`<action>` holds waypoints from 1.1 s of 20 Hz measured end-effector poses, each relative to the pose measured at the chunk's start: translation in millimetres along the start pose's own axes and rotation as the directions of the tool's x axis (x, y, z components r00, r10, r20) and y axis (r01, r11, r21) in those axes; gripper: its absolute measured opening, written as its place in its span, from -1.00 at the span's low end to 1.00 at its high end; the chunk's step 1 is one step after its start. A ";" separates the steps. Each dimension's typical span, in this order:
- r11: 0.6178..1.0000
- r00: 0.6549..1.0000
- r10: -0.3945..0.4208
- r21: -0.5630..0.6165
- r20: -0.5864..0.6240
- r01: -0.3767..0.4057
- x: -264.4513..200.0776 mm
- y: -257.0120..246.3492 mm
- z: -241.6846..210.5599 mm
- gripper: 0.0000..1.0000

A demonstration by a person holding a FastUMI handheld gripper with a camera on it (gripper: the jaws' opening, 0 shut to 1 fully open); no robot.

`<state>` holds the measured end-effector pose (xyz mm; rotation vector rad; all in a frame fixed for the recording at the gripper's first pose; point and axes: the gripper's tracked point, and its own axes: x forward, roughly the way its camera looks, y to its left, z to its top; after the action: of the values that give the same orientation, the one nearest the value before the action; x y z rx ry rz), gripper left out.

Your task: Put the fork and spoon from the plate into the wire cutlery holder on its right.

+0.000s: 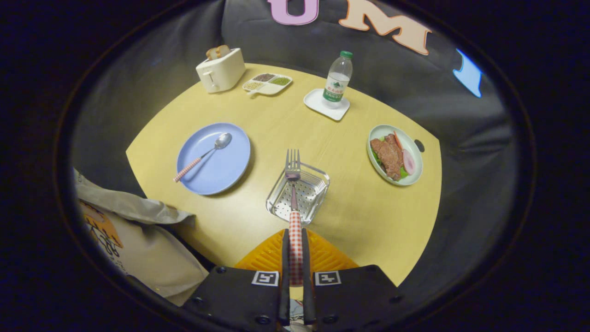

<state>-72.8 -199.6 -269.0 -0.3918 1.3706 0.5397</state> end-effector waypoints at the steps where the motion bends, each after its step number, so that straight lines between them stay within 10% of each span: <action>1: 1.000 1.000 0.005 -0.014 -0.017 -0.006 0.1 -2.7 -3.5 -0.72; 22: 0.990 0.928 0.051 -0.104 -0.369 -0.096 40.8 -12.5 -13.6 -0.72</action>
<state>-72.2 -211.9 -312.0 -0.5618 1.7225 0.6349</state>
